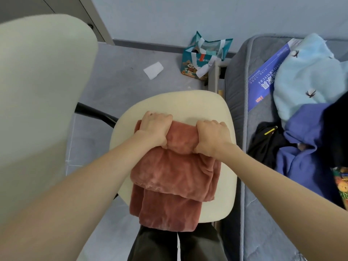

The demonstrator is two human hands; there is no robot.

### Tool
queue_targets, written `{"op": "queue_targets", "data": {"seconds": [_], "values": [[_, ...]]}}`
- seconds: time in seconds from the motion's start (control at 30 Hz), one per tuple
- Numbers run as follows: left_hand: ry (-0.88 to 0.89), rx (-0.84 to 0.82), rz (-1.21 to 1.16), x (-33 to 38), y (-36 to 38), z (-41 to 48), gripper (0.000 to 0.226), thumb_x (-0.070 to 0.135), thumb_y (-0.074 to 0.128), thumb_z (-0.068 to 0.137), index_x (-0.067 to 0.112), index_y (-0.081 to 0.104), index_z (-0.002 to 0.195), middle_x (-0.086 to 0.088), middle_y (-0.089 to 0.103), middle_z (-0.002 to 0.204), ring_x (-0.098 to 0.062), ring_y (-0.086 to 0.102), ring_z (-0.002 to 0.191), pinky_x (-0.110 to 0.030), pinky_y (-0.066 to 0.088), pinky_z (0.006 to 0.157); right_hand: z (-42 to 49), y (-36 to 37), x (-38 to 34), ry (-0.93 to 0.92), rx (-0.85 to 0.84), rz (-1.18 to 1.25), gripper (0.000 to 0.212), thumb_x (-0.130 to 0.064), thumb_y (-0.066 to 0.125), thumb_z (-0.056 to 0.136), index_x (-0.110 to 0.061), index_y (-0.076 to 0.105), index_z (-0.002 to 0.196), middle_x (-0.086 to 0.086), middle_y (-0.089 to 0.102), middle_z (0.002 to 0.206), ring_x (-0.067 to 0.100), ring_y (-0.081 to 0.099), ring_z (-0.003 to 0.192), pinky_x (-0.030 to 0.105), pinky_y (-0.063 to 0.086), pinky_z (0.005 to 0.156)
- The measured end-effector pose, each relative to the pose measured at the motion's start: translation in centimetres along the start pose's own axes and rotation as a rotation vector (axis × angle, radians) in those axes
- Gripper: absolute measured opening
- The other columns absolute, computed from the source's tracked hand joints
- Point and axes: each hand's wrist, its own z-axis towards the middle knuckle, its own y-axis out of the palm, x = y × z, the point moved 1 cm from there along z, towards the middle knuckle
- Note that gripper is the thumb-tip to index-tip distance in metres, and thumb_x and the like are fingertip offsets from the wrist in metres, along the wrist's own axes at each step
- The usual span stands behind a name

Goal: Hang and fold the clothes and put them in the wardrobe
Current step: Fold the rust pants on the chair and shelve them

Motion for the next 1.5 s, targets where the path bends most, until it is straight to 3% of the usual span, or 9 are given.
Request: {"op": "queue_targets", "data": {"seconds": [0.17,0.4,0.63,0.8,0.93,1.03,1.17,1.27,1.5], "values": [[-0.033,0.431,0.013,0.0,-4.2,-0.1,0.036,0.022,0.065,0.076,0.014,0.046,0.105,-0.006,0.057,0.104,-0.029,0.053,0.096,-0.036,0.031,0.082,0.2,-4.5,1.4,0.007,0.342,-0.063,0.032,-0.022,0.064,0.073,-0.013,0.045,0.097,0.007,0.058,0.103,0.03,0.051,0.099,0.039,0.035,0.083],[-0.073,0.771,0.058,0.8,-8.5,0.6,0.06,0.004,0.077,0.057,0.009,0.051,0.112,-0.01,0.056,0.107,-0.031,0.054,0.092,-0.042,0.04,0.083,0.2,-8.8,3.1,0.057,0.717,-0.161,0.05,-0.007,0.061,0.064,-0.005,0.051,0.112,0.015,0.056,0.099,0.034,0.05,0.093,0.042,0.031,0.077],[0.039,0.654,-0.023,1.3,-0.9,-4.8,0.055,0.013,0.076,0.06,0.009,0.054,0.11,-0.008,0.056,0.103,-0.03,0.052,0.088,-0.043,0.038,0.081,-4.0,-1.6,1.6,-0.174,0.517,-0.106,0.049,-0.033,0.076,0.061,-0.008,0.056,0.097,0.007,0.054,0.079,0.031,0.055,0.073,0.045,0.032,0.104],[0.179,0.494,-0.147,1.6,2.1,-7.9,0.034,0.019,0.072,0.062,0.016,0.051,0.088,0.004,0.05,0.08,-0.022,0.052,0.073,-0.036,0.033,0.082,-7.8,1.5,0.7,-0.198,0.332,0.201,0.031,-0.016,0.071,0.059,-0.014,0.047,0.078,0.001,0.052,0.07,0.029,0.05,0.066,0.028,0.034,0.058],[0.269,0.346,-0.251,0.6,1.4,-8.5,0.035,0.054,0.063,0.07,0.023,0.047,0.077,0.016,0.045,0.064,-0.006,0.05,0.064,-0.027,0.026,0.089,-8.9,1.0,1.2,-0.245,0.168,0.186,0.031,-0.032,0.064,0.066,-0.021,0.039,0.079,-0.012,0.048,0.072,0.019,0.046,0.067,0.026,0.025,0.057],[0.251,0.523,-0.391,0.2,0.1,-8.5,0.045,0.05,0.041,0.091,0.019,0.054,0.061,0.013,0.049,0.052,-0.01,0.045,0.054,-0.03,0.033,0.089,-8.8,-0.2,1.5,-0.113,0.13,0.379,0.015,-0.034,0.055,0.076,-0.027,0.042,0.08,-0.01,0.055,0.066,0.019,0.05,0.065,0.028,0.031,0.061],[0.023,0.761,-0.507,1.3,-1.4,-6.0,0.026,0.024,0.04,0.098,0.017,0.064,0.106,0.002,0.061,0.108,-0.02,0.054,0.103,-0.038,0.034,0.097,-7.1,-2.2,1.2,0.083,0.605,0.57,0.019,-0.016,0.047,0.09,-0.02,0.055,0.106,-0.014,0.053,0.094,0.02,0.048,0.095,0.036,0.042,0.075],[-0.082,0.578,-0.443,2.9,-0.8,-2.9,0.037,0.025,0.035,0.1,0.026,0.049,0.134,0.002,0.044,0.142,-0.022,0.031,0.137,-0.056,0.014,0.113,-4.4,-1.3,-0.3,0.105,0.506,0.421,0.043,-0.019,0.039,0.097,-0.019,0.045,0.14,0.004,0.038,0.148,0.028,0.028,0.137,0.046,0.019,0.115],[-0.235,0.525,-0.462,5.2,5.6,-3.7,0.047,0.035,0.031,0.097,0.04,0.034,0.144,0.007,0.029,0.155,-0.036,0.013,0.144,-0.069,0.026,0.102,-4.7,6.6,-3.0,0.31,0.356,0.597,0.051,-0.041,0.024,0.099,-0.051,0.011,0.147,-0.015,-0.009,0.16,0.029,-0.022,0.145,0.067,0.002,0.11]]}}
